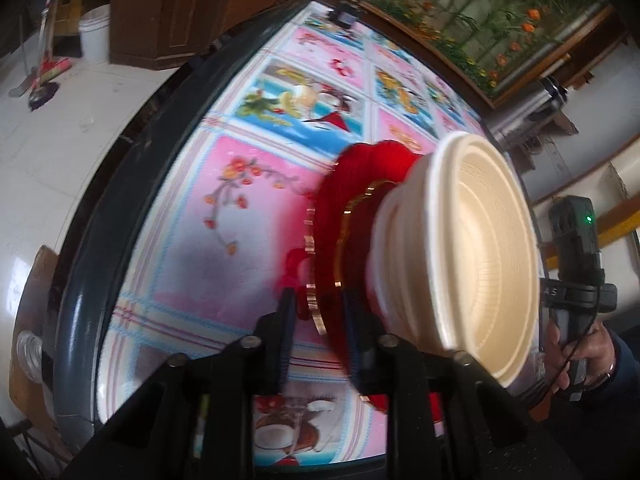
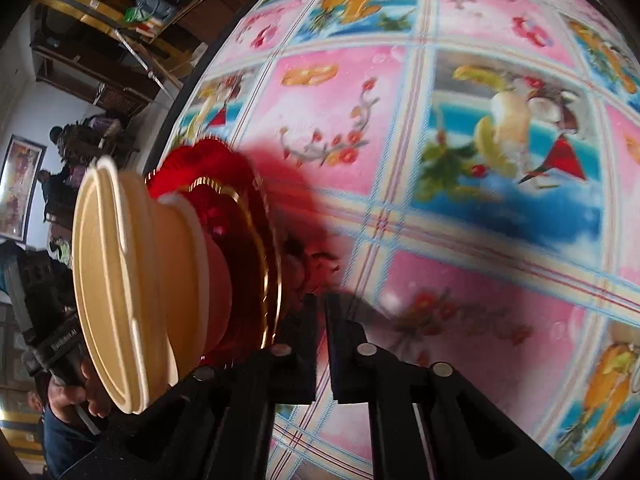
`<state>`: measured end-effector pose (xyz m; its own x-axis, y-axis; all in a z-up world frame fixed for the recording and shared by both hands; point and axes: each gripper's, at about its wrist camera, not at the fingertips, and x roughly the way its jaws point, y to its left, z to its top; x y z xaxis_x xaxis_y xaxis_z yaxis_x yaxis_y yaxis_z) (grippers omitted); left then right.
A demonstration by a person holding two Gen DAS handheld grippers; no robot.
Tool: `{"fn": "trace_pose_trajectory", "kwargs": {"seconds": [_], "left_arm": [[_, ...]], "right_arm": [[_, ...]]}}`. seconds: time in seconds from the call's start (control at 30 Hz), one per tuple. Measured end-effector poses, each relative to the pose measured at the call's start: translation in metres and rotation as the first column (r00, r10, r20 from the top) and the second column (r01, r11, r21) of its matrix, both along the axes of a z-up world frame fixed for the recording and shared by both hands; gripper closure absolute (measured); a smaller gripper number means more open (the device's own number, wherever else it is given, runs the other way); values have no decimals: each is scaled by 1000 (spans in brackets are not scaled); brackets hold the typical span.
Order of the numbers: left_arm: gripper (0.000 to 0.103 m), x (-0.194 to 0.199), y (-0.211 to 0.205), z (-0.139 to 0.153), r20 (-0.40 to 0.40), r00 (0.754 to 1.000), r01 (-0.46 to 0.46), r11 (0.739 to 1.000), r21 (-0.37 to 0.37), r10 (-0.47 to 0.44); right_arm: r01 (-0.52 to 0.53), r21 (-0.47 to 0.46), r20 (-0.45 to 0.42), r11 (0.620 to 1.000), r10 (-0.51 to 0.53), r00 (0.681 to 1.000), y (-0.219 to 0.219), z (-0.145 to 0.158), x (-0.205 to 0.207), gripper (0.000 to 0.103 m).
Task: Organize plates and bowls
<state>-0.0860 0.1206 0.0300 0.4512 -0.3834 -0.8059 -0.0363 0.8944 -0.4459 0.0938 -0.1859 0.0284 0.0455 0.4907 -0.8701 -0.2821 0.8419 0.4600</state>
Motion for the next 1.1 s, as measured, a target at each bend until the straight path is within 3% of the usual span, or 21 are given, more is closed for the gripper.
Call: {"fn": "trace_pose_trajectory", "kwargs": {"seconds": [0.33,0.63,0.77,0.8,0.9,0.93,1.0,1.07,1.1], "left_arm": [[84,-4,8,4,5,999,-32,999,-2,32],[83,-7,10,6,-2,999,-39,999,8,39],[74,-7,9,6,-4,999,-35,999,14,35],[72,-7,9,6,-5,999,-34,999,16,34],[72,-6,9,6,-6,999,-32,999,16,32],[72,-6,9,6,-8,1000,-28,999,15,28],[73,-5,6,5,-15,1000,-14,1000,24,15],[79,-6,5,4,-14,1000,-10,1000,30,10],[81,-6,5,3,-17,1000,-6,1000,27,6]], "right_arm": [[58,55,33,997,-60,998,-26,28,6,100],[9,103,54,995,-14,998,-17,36,4,99],[-2,104,49,995,-3,999,-17,37,4,97],[-10,104,49,994,4,999,-16,36,4,91],[-24,109,65,994,17,998,-13,37,3,59],[-26,111,70,993,18,997,-12,37,3,58],[-29,122,58,992,22,998,-9,33,5,58],[-23,125,37,992,18,999,-8,28,6,67],[-18,131,18,991,15,1000,-8,24,7,77]]}}
